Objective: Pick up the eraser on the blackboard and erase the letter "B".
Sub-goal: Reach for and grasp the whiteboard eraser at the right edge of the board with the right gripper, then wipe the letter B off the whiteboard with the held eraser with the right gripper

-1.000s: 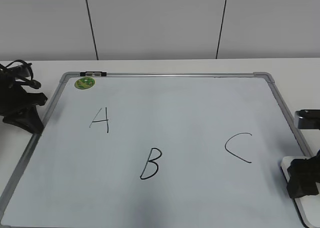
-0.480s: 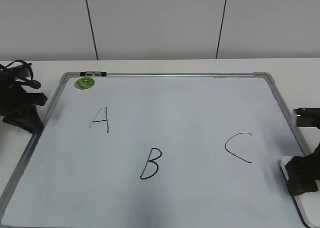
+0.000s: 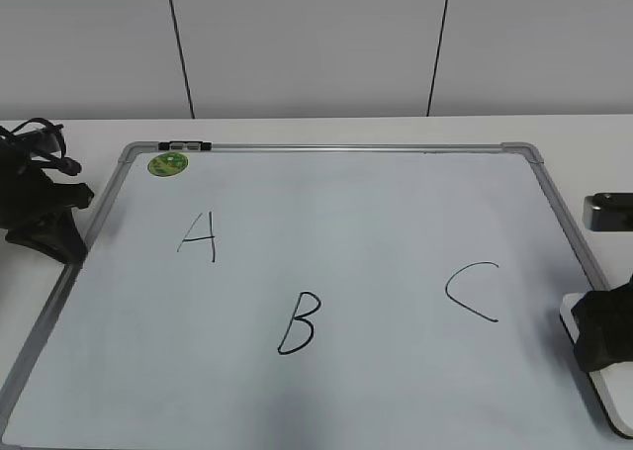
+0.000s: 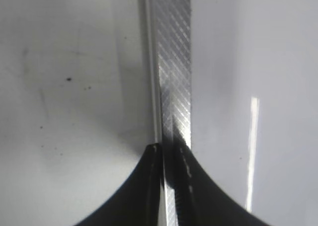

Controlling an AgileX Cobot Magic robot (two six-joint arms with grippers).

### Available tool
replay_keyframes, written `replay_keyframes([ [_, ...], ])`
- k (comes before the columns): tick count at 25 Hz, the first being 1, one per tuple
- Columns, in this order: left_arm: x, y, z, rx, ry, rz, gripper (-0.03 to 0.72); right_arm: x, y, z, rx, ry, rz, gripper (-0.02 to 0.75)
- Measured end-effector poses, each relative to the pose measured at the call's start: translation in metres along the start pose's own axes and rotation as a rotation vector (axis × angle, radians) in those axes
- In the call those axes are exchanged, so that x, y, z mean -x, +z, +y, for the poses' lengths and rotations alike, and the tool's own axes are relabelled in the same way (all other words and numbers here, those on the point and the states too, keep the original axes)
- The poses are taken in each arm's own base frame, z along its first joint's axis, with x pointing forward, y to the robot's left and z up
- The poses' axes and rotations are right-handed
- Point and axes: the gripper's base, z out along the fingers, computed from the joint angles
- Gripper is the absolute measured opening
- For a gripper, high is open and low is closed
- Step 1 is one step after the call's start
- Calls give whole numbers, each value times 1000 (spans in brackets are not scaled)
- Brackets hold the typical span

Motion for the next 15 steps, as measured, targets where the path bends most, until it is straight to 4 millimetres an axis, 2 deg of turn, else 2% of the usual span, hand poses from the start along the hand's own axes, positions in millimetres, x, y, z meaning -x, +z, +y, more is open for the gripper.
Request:
replay_keyframes([
  [5,0,0,0,-1,0,2,34,13,-26,12,17,-64,-10,540],
  [10,0,0,0,-1,0,2,34,35,-52,50,45,-209,-57,540],
  [15,0,0,0,-1,0,1,34,55,-50,88,66,-330,-30,540],
])
